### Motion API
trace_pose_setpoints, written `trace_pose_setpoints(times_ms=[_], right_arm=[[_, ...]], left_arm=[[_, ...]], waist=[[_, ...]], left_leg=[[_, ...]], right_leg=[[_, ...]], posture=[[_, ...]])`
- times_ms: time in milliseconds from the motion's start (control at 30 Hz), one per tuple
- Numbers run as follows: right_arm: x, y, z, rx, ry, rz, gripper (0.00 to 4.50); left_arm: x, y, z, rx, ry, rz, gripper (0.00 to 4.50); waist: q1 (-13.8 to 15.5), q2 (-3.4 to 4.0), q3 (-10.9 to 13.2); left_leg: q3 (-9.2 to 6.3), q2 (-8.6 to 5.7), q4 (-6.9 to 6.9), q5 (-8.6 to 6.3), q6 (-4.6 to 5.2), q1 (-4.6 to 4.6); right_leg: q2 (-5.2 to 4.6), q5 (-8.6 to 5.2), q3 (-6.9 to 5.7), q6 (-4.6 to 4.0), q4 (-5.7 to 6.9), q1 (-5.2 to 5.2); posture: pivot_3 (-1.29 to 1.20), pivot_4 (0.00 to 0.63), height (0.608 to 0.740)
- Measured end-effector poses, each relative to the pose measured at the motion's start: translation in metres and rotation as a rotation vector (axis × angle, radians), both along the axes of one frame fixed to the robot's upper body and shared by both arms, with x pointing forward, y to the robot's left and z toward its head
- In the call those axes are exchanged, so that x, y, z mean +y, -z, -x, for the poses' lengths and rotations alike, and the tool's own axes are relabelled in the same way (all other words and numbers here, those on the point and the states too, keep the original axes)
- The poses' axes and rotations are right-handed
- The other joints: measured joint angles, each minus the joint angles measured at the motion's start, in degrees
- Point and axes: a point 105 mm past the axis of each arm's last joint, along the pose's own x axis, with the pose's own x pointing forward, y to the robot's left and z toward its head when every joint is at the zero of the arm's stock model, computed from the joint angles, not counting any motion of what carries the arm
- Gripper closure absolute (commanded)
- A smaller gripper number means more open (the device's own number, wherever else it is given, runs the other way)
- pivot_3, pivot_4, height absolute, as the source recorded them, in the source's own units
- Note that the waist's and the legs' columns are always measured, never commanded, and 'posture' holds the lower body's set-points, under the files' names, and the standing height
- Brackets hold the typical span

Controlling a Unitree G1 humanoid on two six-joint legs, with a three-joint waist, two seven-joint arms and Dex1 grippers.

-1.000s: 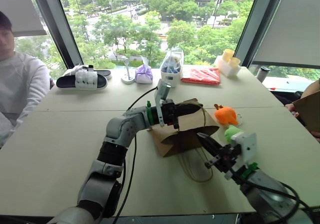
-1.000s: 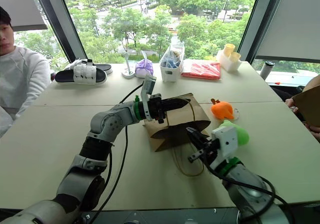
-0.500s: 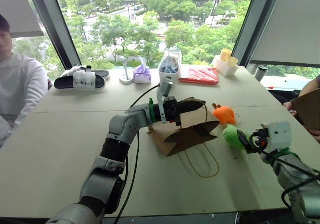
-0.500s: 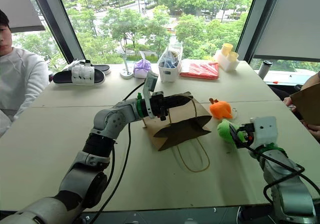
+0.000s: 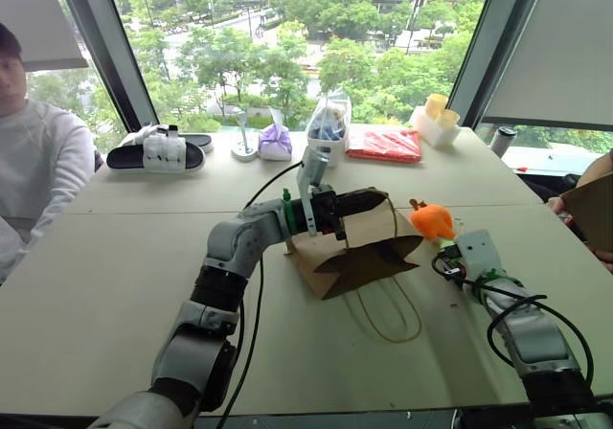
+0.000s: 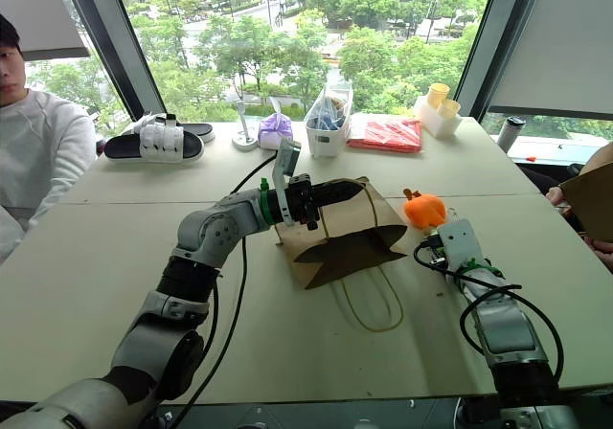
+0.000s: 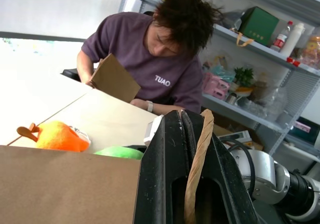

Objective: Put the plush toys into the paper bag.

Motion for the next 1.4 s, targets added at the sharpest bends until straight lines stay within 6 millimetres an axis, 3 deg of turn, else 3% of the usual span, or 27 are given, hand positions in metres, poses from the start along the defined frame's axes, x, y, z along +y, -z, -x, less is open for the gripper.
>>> trace_pose_setpoints(times_ms=[33, 167, 333, 500, 667, 833, 1067, 1400], right_arm=[[0.0, -0.001, 0.0, -0.007, -0.002, 0.004, 4.48], [0.003, -0.019, 0.013, -0.11, -0.06, 0.003, 4.48], [0.032, -0.095, 0.055, -0.352, -0.324, 0.207, 4.48], [0.068, -0.09, 0.085, -0.304, -0.502, 0.164, 4.48], [0.124, -0.087, 0.106, -0.267, -0.715, 0.115, 4.48], [0.145, -0.081, 0.089, -0.256, -0.782, 0.172, 4.48], [0.142, -0.063, 0.049, -0.208, -0.777, 0.281, 4.48], [0.162, -0.057, 0.03, -0.181, -0.924, 0.424, 4.48]], left_arm=[[0.0, 0.0, 0.0, 0.0, -0.002, 0.0, 4.5], [0.004, -0.002, -0.003, 0.0, -0.016, 0.009, 4.5], [0.007, -0.01, -0.008, -0.005, -0.028, 0.023, 4.5], [0.006, -0.012, -0.011, -0.005, -0.014, 0.032, 4.5], [0.0, -0.016, -0.013, 0.005, 0.023, 0.033, 4.5], [-0.005, -0.019, -0.009, -0.001, 0.049, 0.041, 4.5], [-0.006, -0.018, 0.001, 0.0, 0.081, 0.043, 4.5], [-0.005, -0.023, 0.011, 0.036, 0.102, 0.084, 4.5]], waist=[[0.0, 0.0, 0.0], [0.1, 0.02, 0.0], [0.0, 0.01, 0.0], [0.0, -0.07, 0.0], [0.0, -0.09, 0.0], [0.0, -0.12, 0.1], [0.0, -0.11, 0.1], [-0.1, -0.11, 0.1]], left_leg=[[0.0, 0.0, 0.02, 0.0, 0.0, 0.0], [-0.02, -0.02, 0.03, 0.0, 0.0, -0.08], [-0.03, 0.0, -0.01, -0.01, 0.01, -0.02], [-0.02, 0.02, 0.12, -0.01, 0.01, 0.0], [-0.05, 0.02, 0.14, -0.02, 0.02, -0.01], [-0.05, 0.02, 0.15, -0.02, 0.02, -0.02], [-0.08, 0.01, 0.12, -0.02, 0.01, -0.07], [-0.07, 0.0, 0.14, -0.01, 0.01, -0.05]], right_leg=[[0.0, 0.0, 0.0, 0.0, 0.0, 0.02], [0.0, 0.0, 0.0, 0.02, 0.0, -0.07], [0.02, -0.05, -0.04, 0.1, -0.04, 0.0], [0.02, -0.05, -0.04, 0.09, -0.03, 0.11], [0.02, -0.05, -0.05, 0.09, -0.04, 0.1], [0.02, -0.04, -0.06, 0.07, -0.03, 0.07], [0.01, -0.04, -0.05, 0.07, -0.03, 0.0], [0.01, -0.04, -0.05, 0.07, 0.01, 0.0]], posture=[[0.0, 0.15, 0.74], [0.0, 0.15, 0.74], [0.0, 0.15, 0.74], [0.0, 0.15, 0.74], [0.0, 0.15, 0.74], [0.0, 0.15, 0.74], [0.0, 0.15, 0.74], [0.0, 0.15, 0.74]])
